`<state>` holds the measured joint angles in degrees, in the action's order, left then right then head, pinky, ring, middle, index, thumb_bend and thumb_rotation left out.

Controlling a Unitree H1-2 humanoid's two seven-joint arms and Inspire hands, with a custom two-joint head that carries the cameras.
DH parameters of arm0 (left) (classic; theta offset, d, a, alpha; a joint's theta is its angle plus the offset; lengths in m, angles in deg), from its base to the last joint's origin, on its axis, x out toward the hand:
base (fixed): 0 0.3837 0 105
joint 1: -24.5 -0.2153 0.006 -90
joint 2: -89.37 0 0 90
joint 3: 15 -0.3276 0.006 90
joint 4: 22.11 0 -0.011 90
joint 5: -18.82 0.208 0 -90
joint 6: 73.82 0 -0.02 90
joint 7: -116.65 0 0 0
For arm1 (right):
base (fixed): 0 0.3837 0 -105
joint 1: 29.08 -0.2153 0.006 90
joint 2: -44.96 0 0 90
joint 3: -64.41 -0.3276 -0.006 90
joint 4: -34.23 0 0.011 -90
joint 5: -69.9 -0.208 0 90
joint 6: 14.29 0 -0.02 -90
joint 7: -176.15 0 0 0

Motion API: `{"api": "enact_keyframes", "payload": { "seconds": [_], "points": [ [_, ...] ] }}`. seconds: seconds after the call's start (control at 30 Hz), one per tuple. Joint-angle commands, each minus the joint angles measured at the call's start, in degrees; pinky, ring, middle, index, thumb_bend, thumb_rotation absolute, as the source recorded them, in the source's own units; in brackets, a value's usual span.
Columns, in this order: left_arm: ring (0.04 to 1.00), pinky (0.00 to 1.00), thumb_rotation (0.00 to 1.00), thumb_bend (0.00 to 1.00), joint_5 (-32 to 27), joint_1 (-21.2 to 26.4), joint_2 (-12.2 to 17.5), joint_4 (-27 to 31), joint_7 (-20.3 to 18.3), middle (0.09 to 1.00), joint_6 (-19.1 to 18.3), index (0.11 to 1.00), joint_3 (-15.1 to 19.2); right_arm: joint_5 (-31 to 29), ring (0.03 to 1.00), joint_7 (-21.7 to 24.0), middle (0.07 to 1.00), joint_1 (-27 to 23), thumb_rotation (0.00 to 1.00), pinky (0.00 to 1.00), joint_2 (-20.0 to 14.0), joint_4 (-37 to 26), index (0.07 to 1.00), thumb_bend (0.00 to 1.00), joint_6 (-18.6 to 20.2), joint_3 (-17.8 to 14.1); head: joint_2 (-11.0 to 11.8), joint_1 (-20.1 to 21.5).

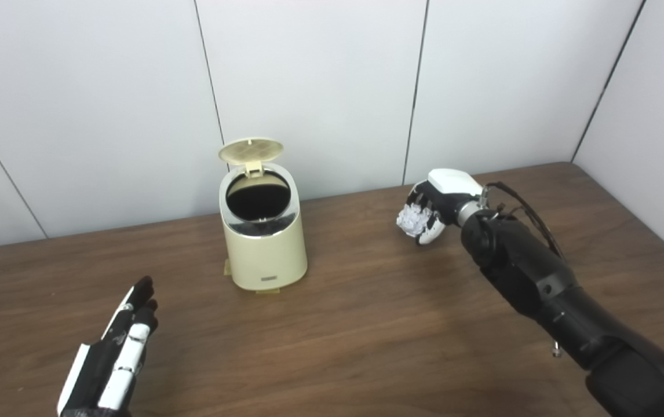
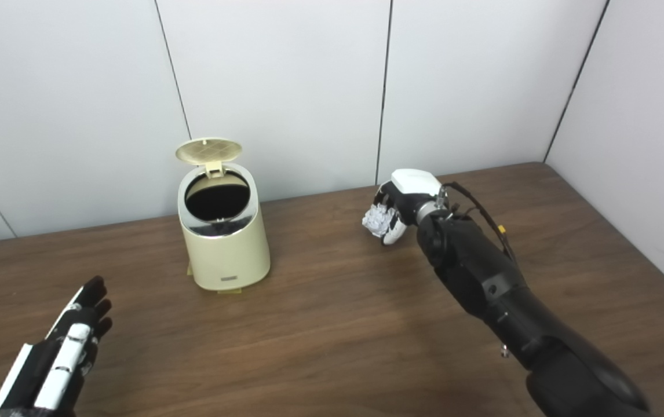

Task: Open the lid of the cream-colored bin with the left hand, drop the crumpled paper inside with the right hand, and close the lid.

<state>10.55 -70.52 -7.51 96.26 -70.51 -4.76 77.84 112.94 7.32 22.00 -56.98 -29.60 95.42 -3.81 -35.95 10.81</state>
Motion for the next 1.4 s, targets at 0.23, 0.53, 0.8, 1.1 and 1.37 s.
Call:
{"api": "enact_keyframes", "payload": {
  "seconds": [0.23, 0.53, 0.8, 1.1, 1.37],
  "points": [
    [1.0, 1.0, 0.71, 0.5, -0.52, 1.4, 0.16, 0.2, -0.25, 1.0, 2.27, 1.0, 0.01, -0.34, 0.563, -1.89, 0.608, -1.3, 0.0, 0.6, 0.54, -0.03, 0.639, 0.82, -2.58, 0.03, -0.45, -0.74],
    [1.0, 1.0, 0.72, 0.51, -0.47, 1.1, 0.08, -1.42, -0.4, 1.0, 4.17, 1.0, 0.15, -0.38, 0.414, -6.27, 0.53, -0.71, 0.0, 0.32, 0.55, 1.44, 0.497, 0.5, -5.89, -0.25, 0.65, -0.9],
    [1.0, 1.0, 0.72, 0.51, -1.02, 1.47, 0.34, -2.54, -0.73, 1.0, 4.84, 1.0, 0.19, 0.01, 0.404, -6.58, 0.535, -0.85, 0.0, 0.27, -0.18, -1.22, 0.523, 0.49, -6.12, -0.75, 1.53, -1.48],
    [1.0, 1.0, 0.71, 0.53, -0.91, 2.75, -0.04, -2.87, -0.55, 1.0, 3.98, 1.0, -0.2, 0.34, 0.394, -11.98, 0.532, 0.47, 0.0, 0.31, 0.07, -10.26, 0.501, 0.49, -7.93, -4.17, 2.68, -4.62],
    [1.0, 1.0, 0.73, 0.5, 1.44, 3.0, -0.52, -4.27, 0.61, 1.0, 4.54, 1.0, -0.86, -1.21, 0.387, -14.66, 0.518, 3.54, 0.0, 0.31, 1.39, -21.75, 0.516, 0.49, -10.53, -8.47, 4.69, -8.19]
  ]
}}
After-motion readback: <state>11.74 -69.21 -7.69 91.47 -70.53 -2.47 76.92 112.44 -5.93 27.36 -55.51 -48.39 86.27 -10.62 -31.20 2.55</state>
